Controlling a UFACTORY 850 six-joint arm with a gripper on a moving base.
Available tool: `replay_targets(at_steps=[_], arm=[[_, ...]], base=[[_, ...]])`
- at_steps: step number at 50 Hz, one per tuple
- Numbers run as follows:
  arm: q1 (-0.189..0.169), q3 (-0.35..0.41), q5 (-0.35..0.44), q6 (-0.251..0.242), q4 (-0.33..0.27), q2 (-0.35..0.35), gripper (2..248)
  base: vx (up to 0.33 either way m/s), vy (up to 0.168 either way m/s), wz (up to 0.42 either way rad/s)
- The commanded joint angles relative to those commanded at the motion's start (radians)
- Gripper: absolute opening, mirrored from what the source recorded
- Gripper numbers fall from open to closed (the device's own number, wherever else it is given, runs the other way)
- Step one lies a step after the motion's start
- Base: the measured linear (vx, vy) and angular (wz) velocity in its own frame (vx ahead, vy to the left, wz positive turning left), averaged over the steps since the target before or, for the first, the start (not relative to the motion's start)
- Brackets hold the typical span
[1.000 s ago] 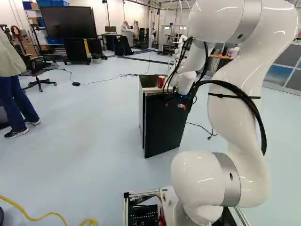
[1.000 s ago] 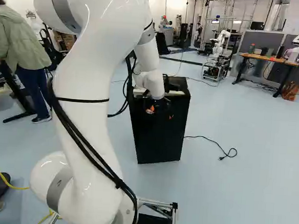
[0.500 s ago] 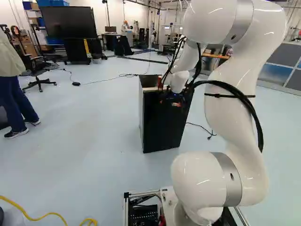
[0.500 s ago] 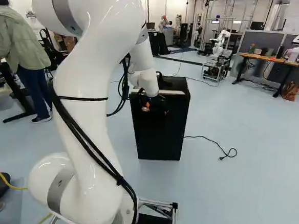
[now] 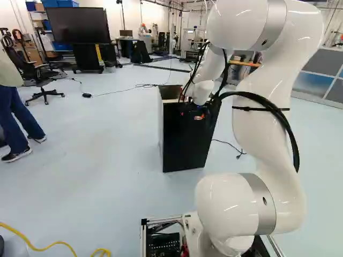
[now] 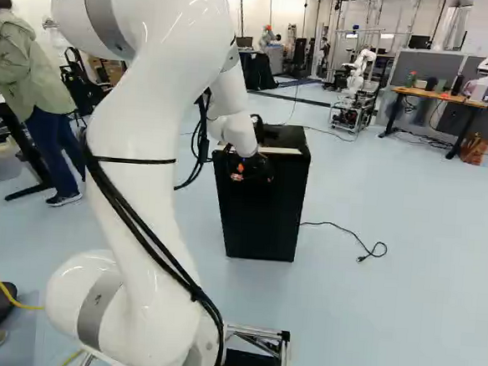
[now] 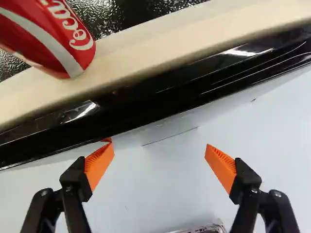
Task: Grab a drink from the fridge
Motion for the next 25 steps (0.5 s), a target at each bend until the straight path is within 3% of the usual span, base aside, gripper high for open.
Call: replay_targets(at_steps=[14, 25], arm=[[0.001, -0.01, 0.033, 0.0, 0.0, -0.007, 247], [-0.002, 0.031, 0.047, 0.0, 0.0, 0.023, 247]], base=[[0.0, 0.0, 0.0], [0.0, 0.0, 0.0]])
